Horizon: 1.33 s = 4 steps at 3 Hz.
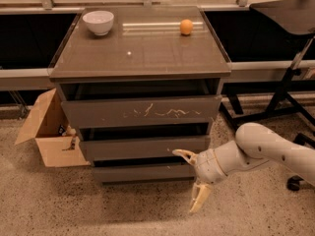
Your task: Open bottom drawer
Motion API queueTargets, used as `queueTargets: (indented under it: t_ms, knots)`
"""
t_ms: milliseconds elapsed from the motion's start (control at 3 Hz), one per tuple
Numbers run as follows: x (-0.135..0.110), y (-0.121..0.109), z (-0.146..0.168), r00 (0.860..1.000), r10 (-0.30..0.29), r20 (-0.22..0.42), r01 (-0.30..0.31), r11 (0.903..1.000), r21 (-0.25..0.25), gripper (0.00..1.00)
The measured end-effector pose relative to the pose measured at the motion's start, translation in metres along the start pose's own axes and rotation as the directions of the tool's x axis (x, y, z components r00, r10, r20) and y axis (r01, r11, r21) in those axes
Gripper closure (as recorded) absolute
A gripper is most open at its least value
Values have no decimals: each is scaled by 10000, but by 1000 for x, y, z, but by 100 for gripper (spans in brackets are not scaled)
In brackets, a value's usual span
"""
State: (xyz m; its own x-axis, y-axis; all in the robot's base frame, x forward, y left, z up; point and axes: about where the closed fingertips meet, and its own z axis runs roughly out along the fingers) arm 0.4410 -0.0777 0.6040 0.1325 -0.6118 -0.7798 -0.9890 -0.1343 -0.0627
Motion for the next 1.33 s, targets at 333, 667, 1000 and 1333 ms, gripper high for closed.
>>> queueTargets:
  t_ms: [333, 667, 1000, 1333]
  knots:
    - [0, 0, 0, 10000, 0, 0, 0, 10000, 0, 0]
    - [32, -2, 16, 9973, 402, -610, -396, 9992, 107, 0]
    - [109, 0, 32, 9794, 1448, -1408, -1394, 9891, 473, 0]
    - [168, -1, 51, 9739, 1850, -1319, -1824, 9827, 318, 0]
